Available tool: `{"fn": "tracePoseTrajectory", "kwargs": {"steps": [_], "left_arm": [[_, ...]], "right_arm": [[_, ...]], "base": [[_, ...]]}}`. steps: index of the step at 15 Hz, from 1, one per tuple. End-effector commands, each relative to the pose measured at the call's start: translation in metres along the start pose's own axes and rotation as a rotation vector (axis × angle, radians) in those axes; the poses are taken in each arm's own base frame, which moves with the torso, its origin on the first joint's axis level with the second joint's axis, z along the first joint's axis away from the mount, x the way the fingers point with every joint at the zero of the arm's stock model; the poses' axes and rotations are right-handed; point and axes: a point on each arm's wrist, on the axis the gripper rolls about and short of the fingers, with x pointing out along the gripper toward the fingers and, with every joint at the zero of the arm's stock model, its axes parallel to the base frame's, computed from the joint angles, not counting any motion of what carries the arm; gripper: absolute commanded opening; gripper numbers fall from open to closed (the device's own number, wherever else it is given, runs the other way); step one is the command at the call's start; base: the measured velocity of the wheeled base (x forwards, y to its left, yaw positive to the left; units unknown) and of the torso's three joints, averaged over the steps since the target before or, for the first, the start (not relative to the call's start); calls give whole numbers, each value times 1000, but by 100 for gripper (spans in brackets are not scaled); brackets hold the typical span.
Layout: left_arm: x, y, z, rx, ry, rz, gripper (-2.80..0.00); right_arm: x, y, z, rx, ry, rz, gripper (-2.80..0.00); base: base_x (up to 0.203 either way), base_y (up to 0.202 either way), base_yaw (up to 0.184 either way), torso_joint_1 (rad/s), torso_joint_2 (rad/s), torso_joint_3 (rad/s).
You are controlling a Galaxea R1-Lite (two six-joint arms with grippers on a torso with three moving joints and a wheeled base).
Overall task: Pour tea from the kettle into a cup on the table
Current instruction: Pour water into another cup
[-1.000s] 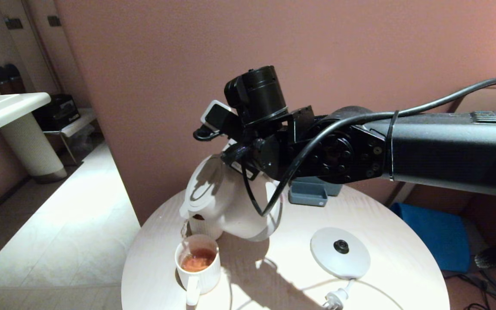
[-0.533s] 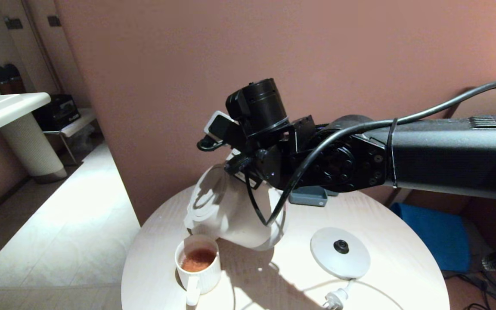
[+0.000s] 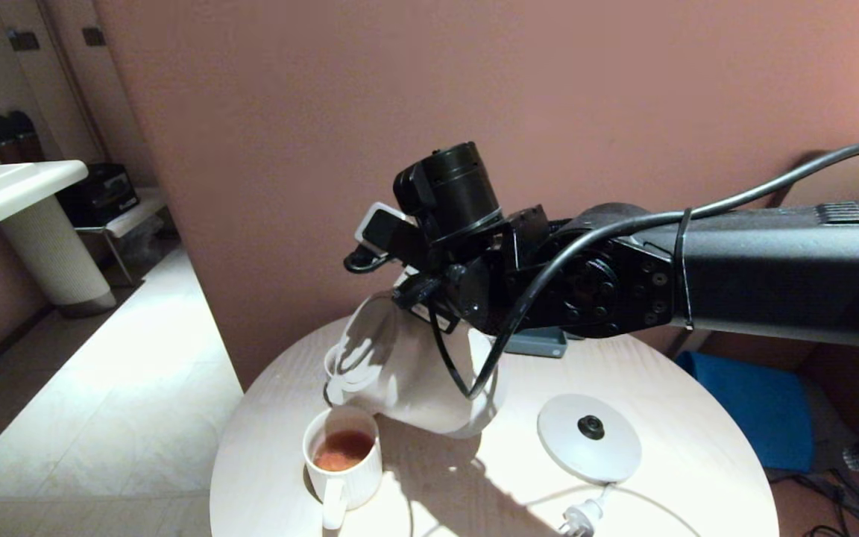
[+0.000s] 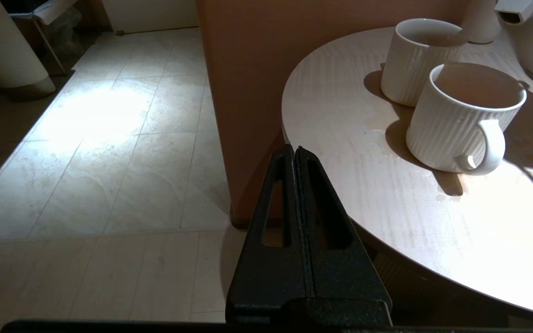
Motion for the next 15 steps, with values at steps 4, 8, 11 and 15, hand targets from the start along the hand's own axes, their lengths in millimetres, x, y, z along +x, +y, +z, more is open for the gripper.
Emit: {"fn": "tracePoseTrajectory", "kwargs": {"steps": [4,8,11,15], "left_arm": [[0,0,0,0,2,0,-280],[0,0,0,0,2,0,-280],[0,0,0,0,2,0,-280],[0,0,0,-1,2,0,-280]], "right_arm": [[-2,2,2,-38,-3,-2,-280],[-6,9,5,-74,-8,10,-280],[-9,10,7,-104,-14,7,-280],[-8,12,8,-145,-8,0,-280]], "base": [[0,0,0,0,0,0],[0,0,0,0,0,0],[0,0,0,0,0,0],[0,0,0,0,0,0]]}}
